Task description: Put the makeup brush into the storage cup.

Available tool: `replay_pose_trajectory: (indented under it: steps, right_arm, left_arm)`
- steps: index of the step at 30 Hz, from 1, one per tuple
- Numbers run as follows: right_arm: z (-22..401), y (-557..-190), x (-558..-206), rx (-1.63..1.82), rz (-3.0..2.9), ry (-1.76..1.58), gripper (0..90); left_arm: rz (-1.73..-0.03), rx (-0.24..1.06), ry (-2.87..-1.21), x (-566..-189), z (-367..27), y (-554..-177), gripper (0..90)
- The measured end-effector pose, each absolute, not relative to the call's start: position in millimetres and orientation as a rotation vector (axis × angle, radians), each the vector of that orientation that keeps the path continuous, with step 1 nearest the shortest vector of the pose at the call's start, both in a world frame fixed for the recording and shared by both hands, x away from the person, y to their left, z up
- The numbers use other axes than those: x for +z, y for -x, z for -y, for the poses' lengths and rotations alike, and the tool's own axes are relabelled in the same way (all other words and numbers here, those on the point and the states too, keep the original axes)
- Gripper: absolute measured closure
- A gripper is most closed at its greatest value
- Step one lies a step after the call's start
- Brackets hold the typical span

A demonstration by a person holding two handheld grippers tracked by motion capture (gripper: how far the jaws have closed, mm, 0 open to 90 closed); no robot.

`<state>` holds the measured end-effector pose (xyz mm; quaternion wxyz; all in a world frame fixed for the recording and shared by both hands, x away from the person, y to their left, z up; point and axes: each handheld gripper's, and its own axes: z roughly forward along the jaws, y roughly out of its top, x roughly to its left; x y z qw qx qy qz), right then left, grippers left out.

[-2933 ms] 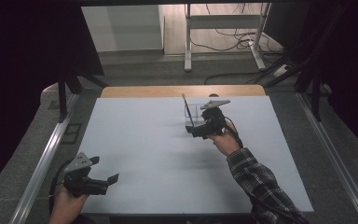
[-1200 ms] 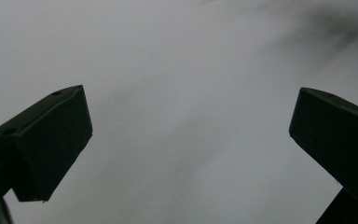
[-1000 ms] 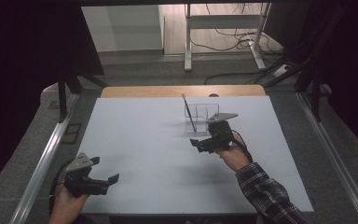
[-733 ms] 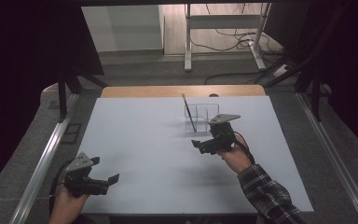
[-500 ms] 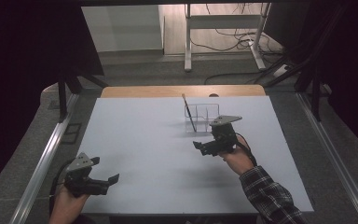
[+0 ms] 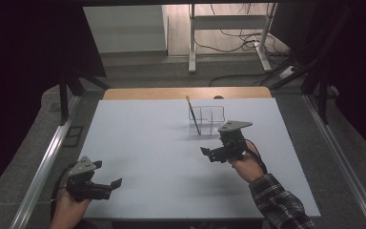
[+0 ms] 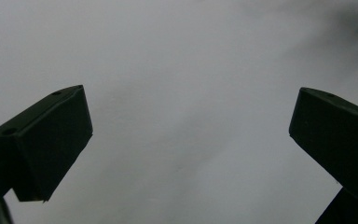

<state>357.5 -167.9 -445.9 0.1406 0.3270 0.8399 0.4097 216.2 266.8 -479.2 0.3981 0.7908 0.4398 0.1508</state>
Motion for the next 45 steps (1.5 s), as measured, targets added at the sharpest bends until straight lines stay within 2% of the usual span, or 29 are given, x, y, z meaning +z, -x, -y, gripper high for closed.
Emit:
replay_pose_trajectory:
  steps: [45]
  right_arm:
    - [219, -327, -450, 1.135, -2.441, -1.01, 2.6]
  left_arm:
    - [-1.116, 0.379, -2.002, -480, -267, -217, 0.0]
